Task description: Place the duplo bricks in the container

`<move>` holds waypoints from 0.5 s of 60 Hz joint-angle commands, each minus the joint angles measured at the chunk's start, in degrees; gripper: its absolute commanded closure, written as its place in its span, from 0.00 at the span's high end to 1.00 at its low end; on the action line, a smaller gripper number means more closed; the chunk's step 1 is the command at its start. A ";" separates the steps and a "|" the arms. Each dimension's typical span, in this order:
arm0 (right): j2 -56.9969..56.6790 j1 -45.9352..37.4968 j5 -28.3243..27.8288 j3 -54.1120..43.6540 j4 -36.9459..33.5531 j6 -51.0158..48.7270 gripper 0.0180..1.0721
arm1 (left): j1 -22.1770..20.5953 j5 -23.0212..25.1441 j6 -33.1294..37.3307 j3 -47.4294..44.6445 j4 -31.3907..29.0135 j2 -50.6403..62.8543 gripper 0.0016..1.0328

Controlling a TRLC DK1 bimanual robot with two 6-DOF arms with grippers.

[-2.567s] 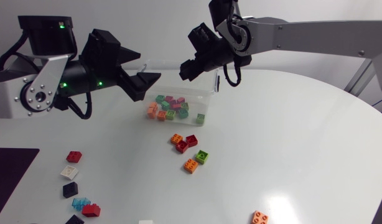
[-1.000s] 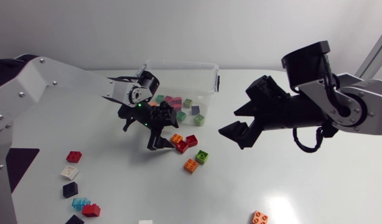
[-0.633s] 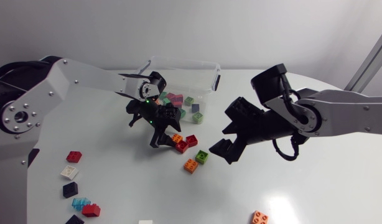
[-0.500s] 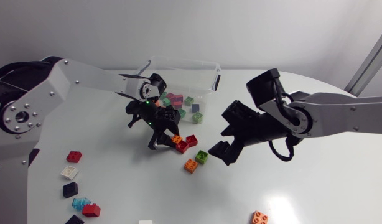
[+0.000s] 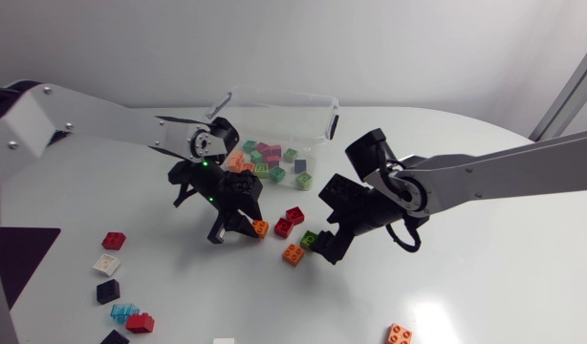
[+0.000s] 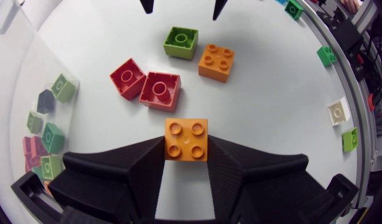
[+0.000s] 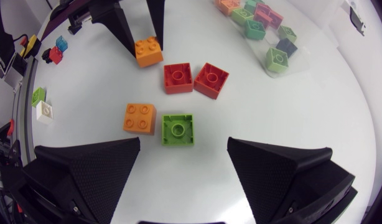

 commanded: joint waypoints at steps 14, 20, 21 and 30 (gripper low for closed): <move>5.47 1.53 2.98 3.09 0.92 -1.63 0.95 | 4.82 5.32 -1.09 -5.71 -0.29 -15.08 0.03; 6.44 1.88 3.86 3.62 1.09 -1.80 0.93 | 5.53 6.72 -3.20 -5.63 -0.02 -18.42 0.03; 6.61 1.97 3.86 3.71 1.18 -1.80 0.92 | 5.53 6.81 -3.64 -5.63 0.15 -18.60 0.03; 8.20 2.85 4.56 4.50 1.18 -1.89 0.86 | 5.79 8.04 -8.38 -4.66 2.79 -21.15 0.03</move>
